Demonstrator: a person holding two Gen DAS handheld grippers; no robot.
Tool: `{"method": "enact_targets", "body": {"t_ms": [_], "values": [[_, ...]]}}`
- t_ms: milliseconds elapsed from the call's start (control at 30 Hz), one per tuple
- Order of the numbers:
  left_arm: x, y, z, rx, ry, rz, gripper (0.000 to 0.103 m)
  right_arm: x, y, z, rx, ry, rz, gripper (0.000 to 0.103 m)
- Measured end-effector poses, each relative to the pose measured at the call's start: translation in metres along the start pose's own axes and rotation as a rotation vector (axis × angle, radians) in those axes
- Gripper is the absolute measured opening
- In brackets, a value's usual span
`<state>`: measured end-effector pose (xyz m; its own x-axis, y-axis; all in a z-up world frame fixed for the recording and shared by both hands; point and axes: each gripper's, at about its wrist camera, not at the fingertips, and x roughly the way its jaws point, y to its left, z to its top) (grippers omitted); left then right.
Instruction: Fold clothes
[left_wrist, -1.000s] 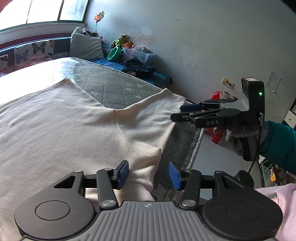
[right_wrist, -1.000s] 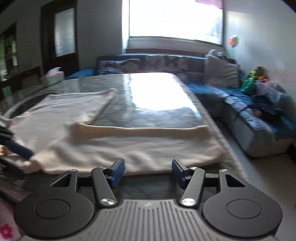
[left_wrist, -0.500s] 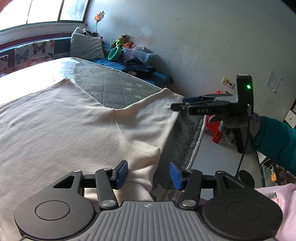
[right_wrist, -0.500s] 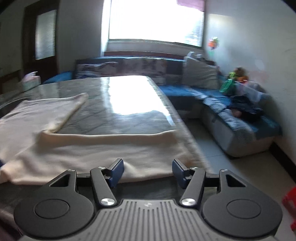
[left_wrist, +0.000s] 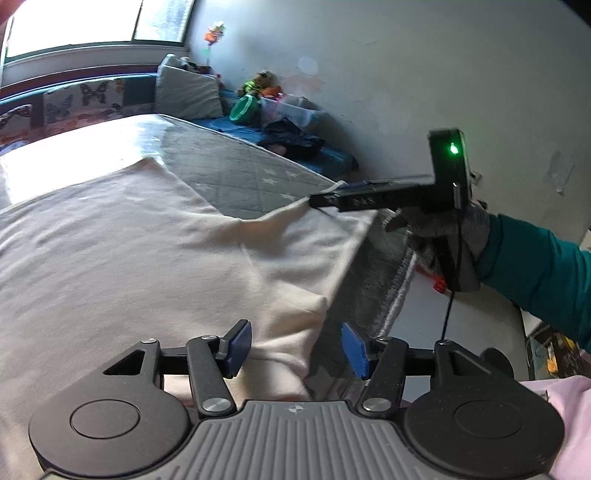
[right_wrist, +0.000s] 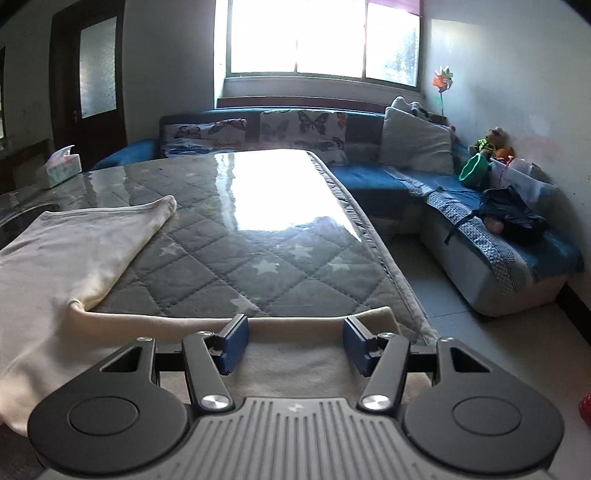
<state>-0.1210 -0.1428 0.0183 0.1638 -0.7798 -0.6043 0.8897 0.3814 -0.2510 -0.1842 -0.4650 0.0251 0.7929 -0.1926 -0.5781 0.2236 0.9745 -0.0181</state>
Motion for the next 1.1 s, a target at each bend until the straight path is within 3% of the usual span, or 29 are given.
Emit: {"method": "enact_targets", "body": {"t_ms": [200,333,500,733,933,1100], "values": [[-0.049,0.023,-0.003,-0.06,-0.1,0.106,0.058,-0.019,0.012,0.006,-0.044,-0.023,0.036,0.058],[-0.073,0.042,-0.011,-0.127,-0.133,0.183,0.051,-0.039,0.044,0.014,-0.137,-0.042,0.163,0.059],[-0.079,0.054,-0.024,-0.178,-0.115,0.195,0.028,-0.049,0.099,0.021,-0.261,-0.044,0.37,0.059],[-0.07,0.046,-0.031,-0.129,-0.093,0.198,0.027,-0.047,0.174,0.017,-0.458,-0.017,0.553,0.06],[-0.067,0.043,-0.041,-0.079,-0.041,0.208,0.027,-0.047,0.211,-0.006,-0.639,0.014,0.609,0.06],[-0.073,0.043,-0.044,-0.068,-0.028,0.206,0.027,-0.059,0.214,-0.01,-0.67,0.002,0.64,0.06]]}}
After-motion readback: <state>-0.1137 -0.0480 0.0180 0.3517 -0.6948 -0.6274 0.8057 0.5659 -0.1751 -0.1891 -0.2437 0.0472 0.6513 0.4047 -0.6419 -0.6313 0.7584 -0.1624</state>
